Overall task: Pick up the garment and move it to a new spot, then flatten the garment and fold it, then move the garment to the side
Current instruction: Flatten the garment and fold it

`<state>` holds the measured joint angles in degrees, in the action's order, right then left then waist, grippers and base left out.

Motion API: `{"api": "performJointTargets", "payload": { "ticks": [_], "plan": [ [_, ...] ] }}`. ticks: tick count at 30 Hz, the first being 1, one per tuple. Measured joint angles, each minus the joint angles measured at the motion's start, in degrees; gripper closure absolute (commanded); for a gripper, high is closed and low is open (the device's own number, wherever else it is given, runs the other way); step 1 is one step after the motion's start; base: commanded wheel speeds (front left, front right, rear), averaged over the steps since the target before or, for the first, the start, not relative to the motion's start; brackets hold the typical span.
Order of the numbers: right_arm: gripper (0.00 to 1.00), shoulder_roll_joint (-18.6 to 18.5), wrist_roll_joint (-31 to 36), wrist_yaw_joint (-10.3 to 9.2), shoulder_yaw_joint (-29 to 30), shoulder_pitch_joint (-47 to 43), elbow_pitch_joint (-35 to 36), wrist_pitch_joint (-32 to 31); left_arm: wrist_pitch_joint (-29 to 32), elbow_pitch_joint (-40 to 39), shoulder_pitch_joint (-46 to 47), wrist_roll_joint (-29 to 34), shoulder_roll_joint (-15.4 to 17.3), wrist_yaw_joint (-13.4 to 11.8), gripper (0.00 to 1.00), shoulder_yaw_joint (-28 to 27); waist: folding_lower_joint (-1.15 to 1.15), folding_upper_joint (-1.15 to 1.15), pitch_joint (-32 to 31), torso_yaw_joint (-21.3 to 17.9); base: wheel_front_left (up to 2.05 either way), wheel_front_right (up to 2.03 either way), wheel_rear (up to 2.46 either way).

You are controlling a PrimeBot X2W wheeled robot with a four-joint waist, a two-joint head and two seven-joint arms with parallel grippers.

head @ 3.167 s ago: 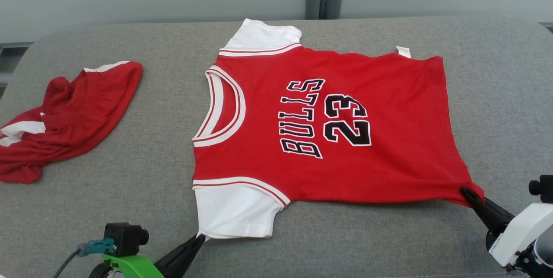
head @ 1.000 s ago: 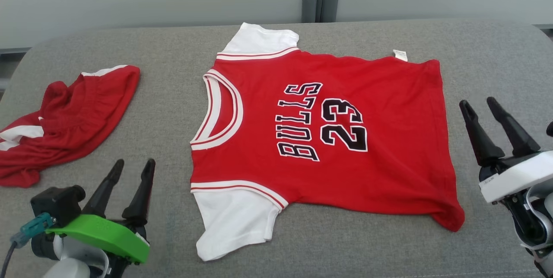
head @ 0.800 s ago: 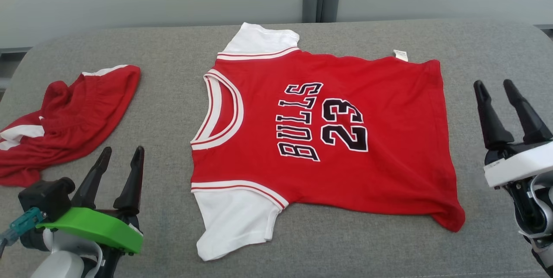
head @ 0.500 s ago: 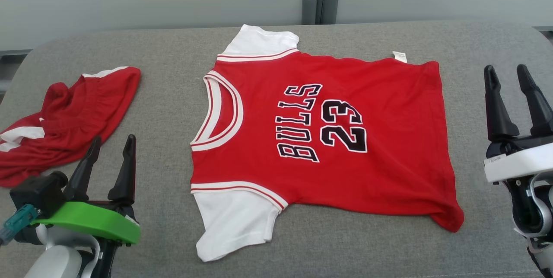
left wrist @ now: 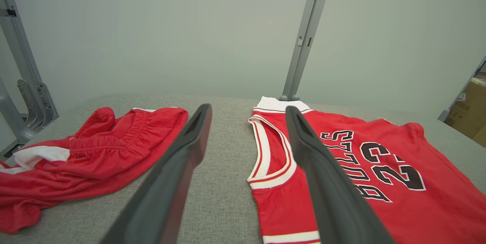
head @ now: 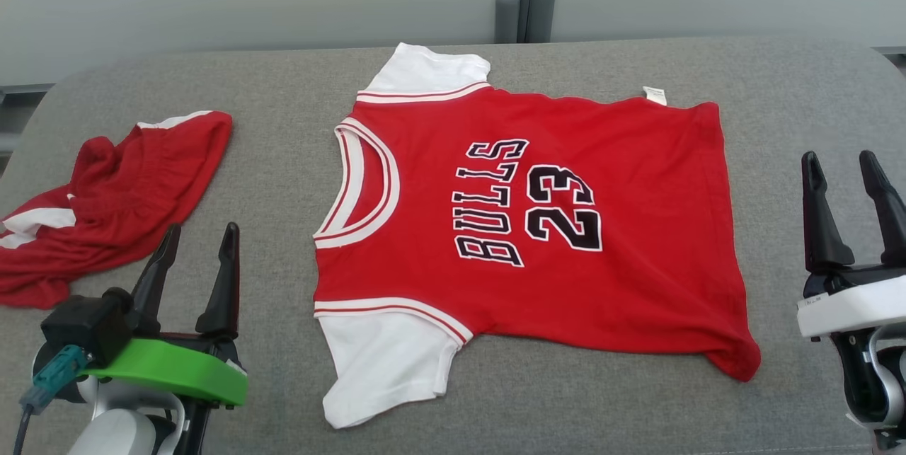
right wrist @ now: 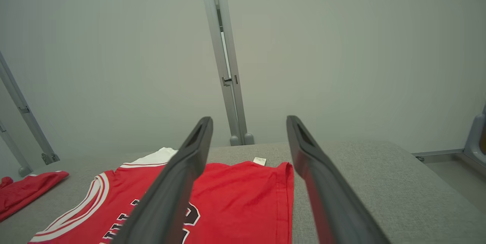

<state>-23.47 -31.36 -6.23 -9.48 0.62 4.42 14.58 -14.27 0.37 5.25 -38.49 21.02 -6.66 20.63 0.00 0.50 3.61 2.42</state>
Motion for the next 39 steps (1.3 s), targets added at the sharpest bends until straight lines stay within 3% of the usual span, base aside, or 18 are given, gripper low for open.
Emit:
{"api": "performJointTargets", "payload": {
  "ticks": [22, 39],
  "plan": [
    [0.00, 2.9, 1.2, -0.26, 0.2, -3.9, 0.2, 0.0, 0.0, -1.2, -1.9, 3.5, -3.6, -0.4, 0.00, -2.3, 0.00, 0.00, 0.6, 0.6, 0.00, 0.00, 0.00],
    [0.00, 3.9, 0.9, -0.16, -0.2, -7.3, -1.9, 0.0, -0.2, -0.7, -4.1, 3.8, -4.3, 0.2, 0.00, -1.1, 0.00, 0.00, 0.2, 0.4, 0.00, 0.00, 0.00]
  ]
}}
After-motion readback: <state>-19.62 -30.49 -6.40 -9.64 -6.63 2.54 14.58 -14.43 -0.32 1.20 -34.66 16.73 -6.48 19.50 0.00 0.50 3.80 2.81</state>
